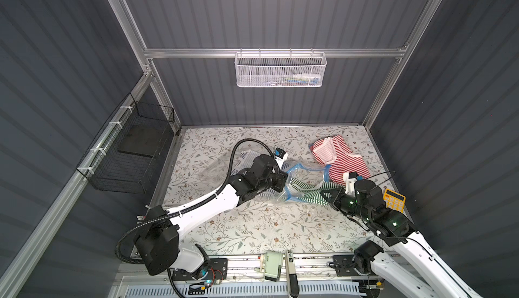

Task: Take the tank top out of the vacuum bag
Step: Take out the tank top from the vacuum bag.

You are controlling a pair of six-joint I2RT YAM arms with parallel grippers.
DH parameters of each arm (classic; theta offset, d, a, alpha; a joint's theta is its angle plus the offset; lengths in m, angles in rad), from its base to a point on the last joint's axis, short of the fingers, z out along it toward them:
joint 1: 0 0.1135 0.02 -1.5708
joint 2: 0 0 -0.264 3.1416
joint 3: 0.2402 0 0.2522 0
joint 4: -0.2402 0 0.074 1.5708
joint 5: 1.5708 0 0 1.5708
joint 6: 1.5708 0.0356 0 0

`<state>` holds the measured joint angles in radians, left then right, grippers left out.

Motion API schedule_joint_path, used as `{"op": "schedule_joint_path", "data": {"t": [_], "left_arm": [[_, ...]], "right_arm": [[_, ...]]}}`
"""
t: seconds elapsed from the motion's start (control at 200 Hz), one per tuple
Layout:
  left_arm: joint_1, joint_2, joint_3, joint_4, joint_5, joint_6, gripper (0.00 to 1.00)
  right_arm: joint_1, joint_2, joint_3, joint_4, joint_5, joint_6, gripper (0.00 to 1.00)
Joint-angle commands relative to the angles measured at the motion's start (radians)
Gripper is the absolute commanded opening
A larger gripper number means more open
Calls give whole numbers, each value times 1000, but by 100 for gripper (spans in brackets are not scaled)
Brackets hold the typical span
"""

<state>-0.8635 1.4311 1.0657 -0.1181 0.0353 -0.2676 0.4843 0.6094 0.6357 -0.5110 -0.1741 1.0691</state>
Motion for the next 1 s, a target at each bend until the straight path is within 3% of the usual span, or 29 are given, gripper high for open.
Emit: {"op": "schedule_joint_path", "data": {"t": [0.0, 0.37, 0.995], "left_arm": [[-4, 1, 36, -5, -3, -2, 0], [-5, -4, 45, -9, -1, 0, 0], [-6, -19, 35, 1, -3, -4, 0]], "right_arm": [[-15, -16, 1, 1, -13, -3, 2], [-39, -36, 80, -73, -30, 55, 0], [-59, 27, 292, -243, -4, -14, 0]]}}
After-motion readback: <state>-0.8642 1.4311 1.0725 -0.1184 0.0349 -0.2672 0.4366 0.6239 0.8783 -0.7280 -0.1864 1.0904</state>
